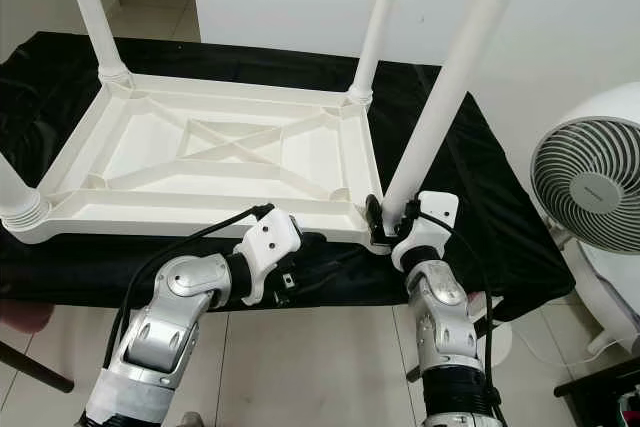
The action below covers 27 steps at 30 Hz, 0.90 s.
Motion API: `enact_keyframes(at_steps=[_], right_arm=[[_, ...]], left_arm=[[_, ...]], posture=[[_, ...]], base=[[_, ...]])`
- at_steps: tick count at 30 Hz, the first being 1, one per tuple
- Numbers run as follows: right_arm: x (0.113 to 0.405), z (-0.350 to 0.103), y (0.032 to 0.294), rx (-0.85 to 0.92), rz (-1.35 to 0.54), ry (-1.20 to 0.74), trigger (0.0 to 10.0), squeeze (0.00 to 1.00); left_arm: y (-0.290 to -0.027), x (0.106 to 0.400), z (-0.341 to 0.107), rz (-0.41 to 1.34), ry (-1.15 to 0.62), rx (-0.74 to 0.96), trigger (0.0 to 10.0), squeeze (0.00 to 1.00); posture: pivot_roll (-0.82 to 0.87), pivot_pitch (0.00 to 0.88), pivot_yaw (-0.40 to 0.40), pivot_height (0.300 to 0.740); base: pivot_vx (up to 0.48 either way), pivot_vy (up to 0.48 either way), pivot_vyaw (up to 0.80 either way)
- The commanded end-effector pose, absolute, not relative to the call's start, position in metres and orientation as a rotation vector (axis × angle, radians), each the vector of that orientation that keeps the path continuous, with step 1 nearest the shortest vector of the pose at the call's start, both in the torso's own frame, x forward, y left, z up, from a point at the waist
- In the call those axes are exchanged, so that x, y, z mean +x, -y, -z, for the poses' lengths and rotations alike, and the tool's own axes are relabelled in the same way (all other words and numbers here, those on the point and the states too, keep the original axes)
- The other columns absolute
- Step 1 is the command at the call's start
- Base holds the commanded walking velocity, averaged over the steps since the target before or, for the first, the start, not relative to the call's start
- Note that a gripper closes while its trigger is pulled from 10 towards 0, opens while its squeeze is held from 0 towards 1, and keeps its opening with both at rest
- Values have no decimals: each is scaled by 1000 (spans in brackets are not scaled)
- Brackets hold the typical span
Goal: Building children table
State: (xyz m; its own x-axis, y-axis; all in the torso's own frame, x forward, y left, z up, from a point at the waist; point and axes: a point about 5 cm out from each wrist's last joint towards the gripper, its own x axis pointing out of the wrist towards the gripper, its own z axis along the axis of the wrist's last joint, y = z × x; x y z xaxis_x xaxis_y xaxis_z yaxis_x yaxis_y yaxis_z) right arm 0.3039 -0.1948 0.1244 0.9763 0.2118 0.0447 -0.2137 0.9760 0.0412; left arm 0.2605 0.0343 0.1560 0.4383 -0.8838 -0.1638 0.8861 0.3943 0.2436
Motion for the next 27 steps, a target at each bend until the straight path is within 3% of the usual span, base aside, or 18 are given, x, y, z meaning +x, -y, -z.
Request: enact_keyframes(at_steps=[1, 5, 6, 9, 10, 11, 12, 13, 27], right_arm=[[304, -124, 199, 34, -251, 30, 10000, 0], [304, -125, 201, -19, -355, 16, 10000, 0], [303, -123, 200, -79, -486, -14, 10000, 0], [303, -122, 201, -100, -524, -27, 10000, 0], [304, -121, 202, -120, -540, -31, 9294, 0], [306, -121, 203, -126, -548, -39, 2275, 0], [306, -121, 203, -126, -548, -39, 2275, 0], [307, -120, 204, -138, -551, -44, 0, 0], [310, -121, 209, -138, -587, -52, 0, 0]], left_arm=[[-30, 267, -158, 913, 31, 262, 10000, 0], [-31, 267, -159, 912, 32, 264, 10000, 0], [-31, 268, -159, 910, 33, 269, 10000, 0], [-32, 268, -160, 909, 33, 270, 10000, 0], [-32, 269, -160, 908, 34, 271, 10000, 0], [-32, 269, -160, 906, 34, 272, 10000, 0], [-32, 269, -160, 906, 34, 272, 10000, 0], [-32, 269, -160, 905, 35, 273, 10000, 0], [-32, 270, -161, 901, 39, 280, 10000, 0]], posture=[[107, 14, -72, 740], [107, 16, -67, 740], [105, 19, -63, 740], [105, 23, -61, 740], [104, 24, -60, 740], [106, 25, -61, 740], [106, 25, -61, 740], [107, 26, -61, 740], [106, 26, -57, 740]], base=[[0, 0, 0], [0, 0, 0], [0, 0, 0], [0, 0, 0], [0, 0, 0], [0, 0, 0], [0, 0, 0], [0, 0, 0], [0, 0, 0]])
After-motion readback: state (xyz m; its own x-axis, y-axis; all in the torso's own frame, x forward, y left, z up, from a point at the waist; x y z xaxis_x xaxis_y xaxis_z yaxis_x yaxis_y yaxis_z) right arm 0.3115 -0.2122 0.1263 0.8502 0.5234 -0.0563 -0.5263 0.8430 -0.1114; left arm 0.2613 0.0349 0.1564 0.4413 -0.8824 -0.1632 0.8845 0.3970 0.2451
